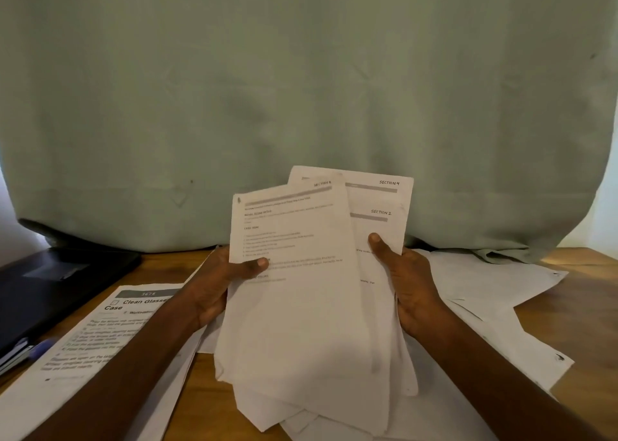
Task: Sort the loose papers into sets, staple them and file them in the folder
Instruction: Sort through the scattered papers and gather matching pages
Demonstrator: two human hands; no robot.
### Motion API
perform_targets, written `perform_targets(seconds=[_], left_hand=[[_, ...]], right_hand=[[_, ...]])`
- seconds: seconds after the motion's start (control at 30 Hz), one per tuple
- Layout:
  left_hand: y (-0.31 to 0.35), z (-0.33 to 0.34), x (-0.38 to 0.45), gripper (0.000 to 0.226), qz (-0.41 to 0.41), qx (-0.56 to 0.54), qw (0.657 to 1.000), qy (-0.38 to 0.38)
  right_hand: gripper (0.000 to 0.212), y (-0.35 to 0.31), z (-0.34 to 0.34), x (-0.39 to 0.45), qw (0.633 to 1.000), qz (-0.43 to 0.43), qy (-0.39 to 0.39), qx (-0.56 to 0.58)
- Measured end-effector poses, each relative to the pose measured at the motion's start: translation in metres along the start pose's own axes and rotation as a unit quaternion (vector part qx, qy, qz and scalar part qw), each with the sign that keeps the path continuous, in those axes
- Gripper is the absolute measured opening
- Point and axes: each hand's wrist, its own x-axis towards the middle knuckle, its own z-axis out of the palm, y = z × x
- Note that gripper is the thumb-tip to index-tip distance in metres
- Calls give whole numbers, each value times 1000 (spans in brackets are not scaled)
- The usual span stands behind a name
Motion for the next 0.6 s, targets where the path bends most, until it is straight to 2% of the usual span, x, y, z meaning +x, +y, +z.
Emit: perform_targets(seconds=[0.1,0.17,0.27,0.33,0.37,0.47,0.53,0.6], left_hand=[[-4,4,-2,53,-15,20,998,-55],[-9,10,-1,53,-13,29,997,-67],[-8,20,2,54,31,36,999,-10],[-3,22,3,55,92,32,994,57],[1,21,3,55,126,23,988,82],[16,21,0,50,204,16,973,105],[26,24,-4,47,226,30,968,102],[30,28,-8,48,228,33,968,100]], right_hand=[[31,2,1,-1,1000,-2,-4,17],[38,2,3,-2,999,-9,-18,25],[60,0,6,-2,997,-64,-52,5],[84,-2,5,0,997,-51,-62,-2],[84,-4,4,0,996,-37,-79,-7],[46,-1,6,-2,986,-61,-142,-61],[29,1,10,-5,985,-115,-112,-66],[28,-1,13,-7,979,-172,-89,-63]])
